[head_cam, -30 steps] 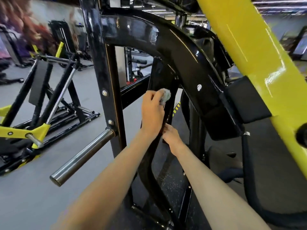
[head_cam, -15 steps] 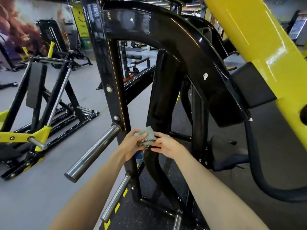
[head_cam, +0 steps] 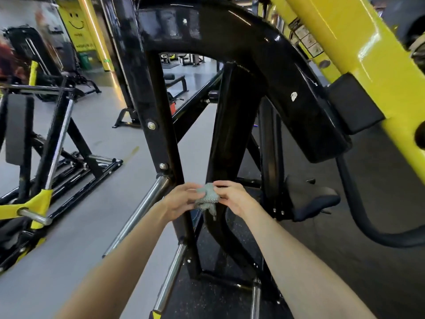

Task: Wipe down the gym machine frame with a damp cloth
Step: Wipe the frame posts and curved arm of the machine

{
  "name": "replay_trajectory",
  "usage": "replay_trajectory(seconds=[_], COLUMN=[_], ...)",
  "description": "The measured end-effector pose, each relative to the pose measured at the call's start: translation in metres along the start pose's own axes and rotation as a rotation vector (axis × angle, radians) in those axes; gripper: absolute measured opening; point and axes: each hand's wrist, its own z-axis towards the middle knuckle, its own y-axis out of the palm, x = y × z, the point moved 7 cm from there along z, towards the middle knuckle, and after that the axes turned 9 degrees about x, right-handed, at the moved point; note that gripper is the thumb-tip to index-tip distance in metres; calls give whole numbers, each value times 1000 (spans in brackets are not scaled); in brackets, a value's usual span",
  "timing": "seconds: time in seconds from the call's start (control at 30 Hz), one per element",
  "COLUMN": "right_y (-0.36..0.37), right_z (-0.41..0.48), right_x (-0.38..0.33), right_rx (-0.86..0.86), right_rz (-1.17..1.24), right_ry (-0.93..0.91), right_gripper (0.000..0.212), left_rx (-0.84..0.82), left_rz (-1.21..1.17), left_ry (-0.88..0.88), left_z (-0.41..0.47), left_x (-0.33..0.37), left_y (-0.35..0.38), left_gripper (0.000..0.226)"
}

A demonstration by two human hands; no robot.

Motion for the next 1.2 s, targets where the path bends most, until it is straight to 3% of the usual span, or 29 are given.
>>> replay_trajectory(seconds=[0.1, 0.17, 0.23, 0.27, 0.37, 0.43, 0.5, 0.57, 0.63, 0.73, 0.93, 1.2], right_y=[7, 14, 22, 26, 34, 36, 36, 41, 44, 35, 22, 24], right_z=[3, 5, 6, 7, 12, 13, 11, 5, 2, 5, 7, 7], right_x=[5, 8, 10, 10, 10, 10, 10, 12, 15, 15, 24, 30], right_rx=[44, 73, 78, 72, 59, 57, 57, -14, -59, 22, 100, 67], right_rz=[-22, -15, 27, 55, 134, 85, -142, -282, -224, -131, -90, -37], right_ry=[31, 41, 56, 64, 80, 73, 54, 44, 44, 36, 101, 81], right_gripper=[36, 36, 33, 31, 24, 35, 51, 51, 42, 29, 23, 27], left_rx=[-19, -56, -70, -59, 9, -21, -97, -149, -175, -164, -4, -143], left_rz=[140, 289, 503, 545, 402, 275, 119, -16, -48, -28, -196, -135], left_ry=[-1, 19, 107, 184, 262, 145, 16, -61, -98, -117, -99, -38], left_z=[2, 3, 4, 6, 8, 12, 15, 16, 18, 22, 30, 27], left_x=[0, -1, 0, 2, 8, 2, -5, -7, -7, -5, 0, -2], left_y=[-6, -9, -8, -6, -14, -24, -27, -24, -20, -22, -41, -45], left_gripper=[27, 55, 73, 72, 44, 32, 25, 28, 33, 34, 10, 36])
